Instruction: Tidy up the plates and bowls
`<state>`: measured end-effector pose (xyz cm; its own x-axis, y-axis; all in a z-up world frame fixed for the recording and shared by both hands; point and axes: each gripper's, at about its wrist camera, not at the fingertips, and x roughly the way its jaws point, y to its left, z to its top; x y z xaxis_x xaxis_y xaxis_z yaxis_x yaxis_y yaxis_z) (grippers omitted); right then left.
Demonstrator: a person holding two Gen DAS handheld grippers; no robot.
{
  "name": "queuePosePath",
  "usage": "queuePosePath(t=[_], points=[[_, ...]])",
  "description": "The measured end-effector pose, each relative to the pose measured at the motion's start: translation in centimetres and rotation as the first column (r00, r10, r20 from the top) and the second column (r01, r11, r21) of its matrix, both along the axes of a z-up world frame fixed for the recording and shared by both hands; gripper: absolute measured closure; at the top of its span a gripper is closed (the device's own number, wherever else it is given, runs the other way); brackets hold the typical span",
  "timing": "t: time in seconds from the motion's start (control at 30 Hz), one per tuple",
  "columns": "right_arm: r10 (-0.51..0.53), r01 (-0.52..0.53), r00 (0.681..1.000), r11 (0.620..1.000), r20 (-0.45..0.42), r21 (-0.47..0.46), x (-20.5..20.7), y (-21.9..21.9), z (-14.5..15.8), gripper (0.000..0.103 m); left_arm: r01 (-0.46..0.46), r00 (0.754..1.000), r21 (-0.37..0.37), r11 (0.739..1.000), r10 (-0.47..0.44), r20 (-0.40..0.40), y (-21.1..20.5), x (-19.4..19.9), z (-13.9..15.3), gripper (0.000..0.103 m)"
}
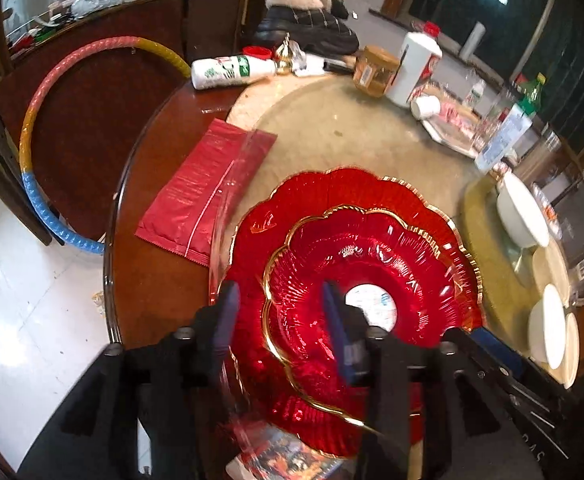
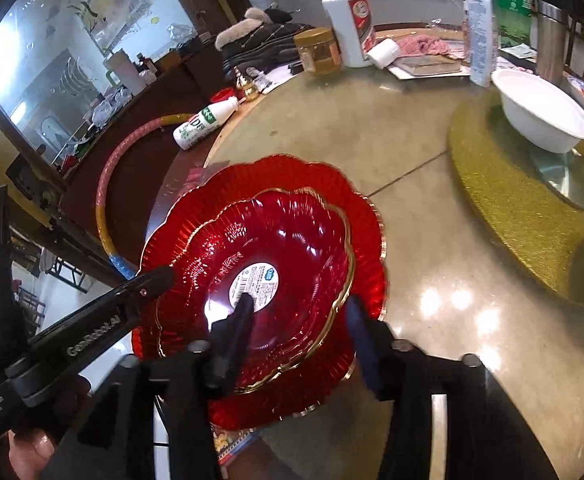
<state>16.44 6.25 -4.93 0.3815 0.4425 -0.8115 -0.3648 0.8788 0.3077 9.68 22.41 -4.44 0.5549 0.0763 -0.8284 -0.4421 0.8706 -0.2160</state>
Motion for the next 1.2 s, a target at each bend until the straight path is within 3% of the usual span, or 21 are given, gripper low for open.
queuePosePath(t=[0.1, 0.27, 0.43, 0.67, 0.87, 1.0, 1.2], points=[[-0.021, 0.021, 1.0, 0.999, 0.021, 0.027, -0.9, -1.2, 0.9, 0.048, 0.005, 0.997, 0.017, 1.0, -0.006, 0.075, -0.9, -1.5, 1.5, 0.055], [-0.083, 0.073, 0.992, 0.991, 0.09, 0.116, -2.7, -4.7, 1.9, 0.038, 0.071, 0.975, 0.083, 0.994, -0.087, 0.203, -4.4, -3.9, 4.0, 0.024], [-0.199, 0.179, 0.965, 0.976, 0.169, 0.126, -3.8, -9.6, 2.2, 0.035, 0.204, 0.939, 0.173, 0.964, -0.242, 0.245, -9.6, -5.0, 4.5, 0.022], [-0.328, 0.309, 0.918, 0.944, 0.221, 0.117, -4.7, -16.8, 1.6, 0.019, 0.395, 0.88, 0.245, 0.885, -0.441, 0.174, -17.2, -4.3, 3.0, 0.02], [-0.404, 0.399, 0.854, 0.913, 0.328, 0.084, -6.2, -21.4, 1.8, 0.017, 0.488, 0.84, 0.283, 0.825, -0.532, 0.104, -22.3, -3.5, 1.1, 0.02], [-0.444, 0.438, 0.81, 0.892, 0.383, 0.109, -7.0, -23.3, 2.0, 0.016, 0.5, 0.839, 0.277, 0.82, -0.538, 0.076, -23.6, -2.7, -0.3, 0.02], [-0.472, 0.448, 0.761, 0.878, 0.445, 0.167, -7.9, -24.4, 2.0, 0.014, 0.487, 0.851, 0.252, 0.836, -0.519, 0.078, -24.1, -1.8, -2.1, 0.02]])
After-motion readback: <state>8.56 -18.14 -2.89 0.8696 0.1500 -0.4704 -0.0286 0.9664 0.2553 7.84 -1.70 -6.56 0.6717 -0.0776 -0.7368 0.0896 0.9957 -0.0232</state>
